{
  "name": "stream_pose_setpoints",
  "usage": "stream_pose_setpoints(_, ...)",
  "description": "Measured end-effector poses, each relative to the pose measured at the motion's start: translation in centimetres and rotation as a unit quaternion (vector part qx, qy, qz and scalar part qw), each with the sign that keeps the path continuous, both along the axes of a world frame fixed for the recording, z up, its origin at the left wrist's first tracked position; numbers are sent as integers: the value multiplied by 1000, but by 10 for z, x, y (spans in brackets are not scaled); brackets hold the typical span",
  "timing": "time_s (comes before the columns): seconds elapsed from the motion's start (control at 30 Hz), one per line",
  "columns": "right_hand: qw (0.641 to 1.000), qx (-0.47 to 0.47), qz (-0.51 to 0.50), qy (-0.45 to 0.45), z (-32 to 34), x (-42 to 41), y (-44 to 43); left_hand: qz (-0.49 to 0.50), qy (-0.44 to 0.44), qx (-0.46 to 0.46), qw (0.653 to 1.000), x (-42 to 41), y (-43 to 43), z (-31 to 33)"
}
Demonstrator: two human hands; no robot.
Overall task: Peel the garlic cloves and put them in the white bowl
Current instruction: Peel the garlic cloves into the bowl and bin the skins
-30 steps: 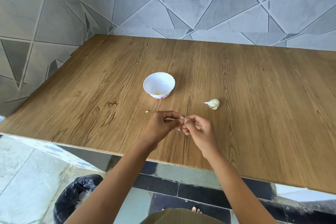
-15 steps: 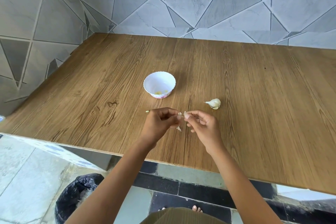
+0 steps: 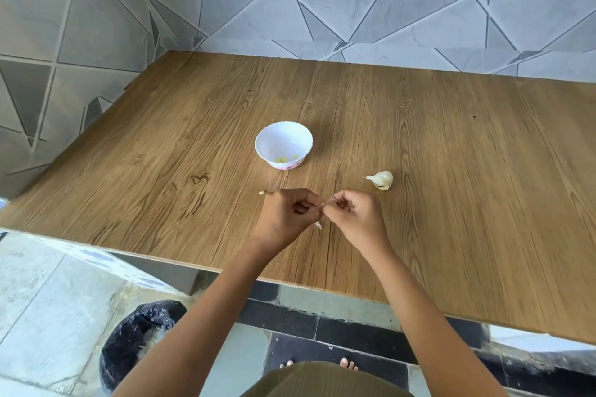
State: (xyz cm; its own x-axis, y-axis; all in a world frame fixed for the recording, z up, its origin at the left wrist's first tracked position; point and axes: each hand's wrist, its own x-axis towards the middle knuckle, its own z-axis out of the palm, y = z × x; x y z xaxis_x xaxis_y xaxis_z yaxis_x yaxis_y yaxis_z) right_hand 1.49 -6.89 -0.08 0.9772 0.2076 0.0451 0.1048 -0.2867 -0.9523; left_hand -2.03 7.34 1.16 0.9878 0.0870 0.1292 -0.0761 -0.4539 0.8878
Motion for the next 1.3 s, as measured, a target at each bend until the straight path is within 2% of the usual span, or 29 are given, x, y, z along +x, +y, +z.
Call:
stream_pose_setpoints(0.1, 1000, 0, -15, 10, -5, -1, 0, 39, 55, -122, 990, -3, -4, -4)
stream_pose_setpoints(0.23, 998, -7, -49, 44, -14, 2, -10, 54, 103, -284, 952, -9, -6, -2)
stream_pose_setpoints(0.33, 999, -2, -40, 37, -13, 1, -15, 62, 122, -354, 925, -8, 0, 1)
stream_pose_setpoints(0.47, 999, -20, 27, -5, -10, -3, -13, 65, 122, -321, 937, -7, 3, 2)
stream_pose_setpoints(0.53, 999, 17, 43, 13, -7, -5, -10, 63, 115, -291, 948, -6, 4, 2)
stream_pose_setpoints(0.63, 992, 89, 46, 71, -1, -8, -4, 51, 103, -251, 961, -6, 4, 2)
stream_pose_setpoints(0.77, 996, 66, 19, 54, -2, -7, -1, 45, 100, -237, 965, -6, 3, 2)
stream_pose_setpoints(0.83, 999, 27, 7, 24, -5, -7, 1, 53, 90, -221, 970, -6, 2, 0)
stream_pose_setpoints(0.97, 989, -80, -33, -122, -11, -8, 6, 71, 59, -144, 985, -6, -1, -5)
stream_pose_setpoints(1.03, 983, -104, -34, -148, -12, -7, 7, 76, 38, -118, 989, -6, -2, -8)
stream_pose_setpoints(1.13, 990, -88, -10, -111, -11, -5, 6, 72, 56, -171, 981, -6, -2, -8)
stream_pose_setpoints(1.2, 999, -22, 13, -20, -7, -4, 5, 62, 92, -253, 961, -8, -1, -5)
stream_pose_setpoints(1.3, 990, 86, 31, 108, 1, -5, 5, 47, 137, -348, 926, -9, 3, -4)
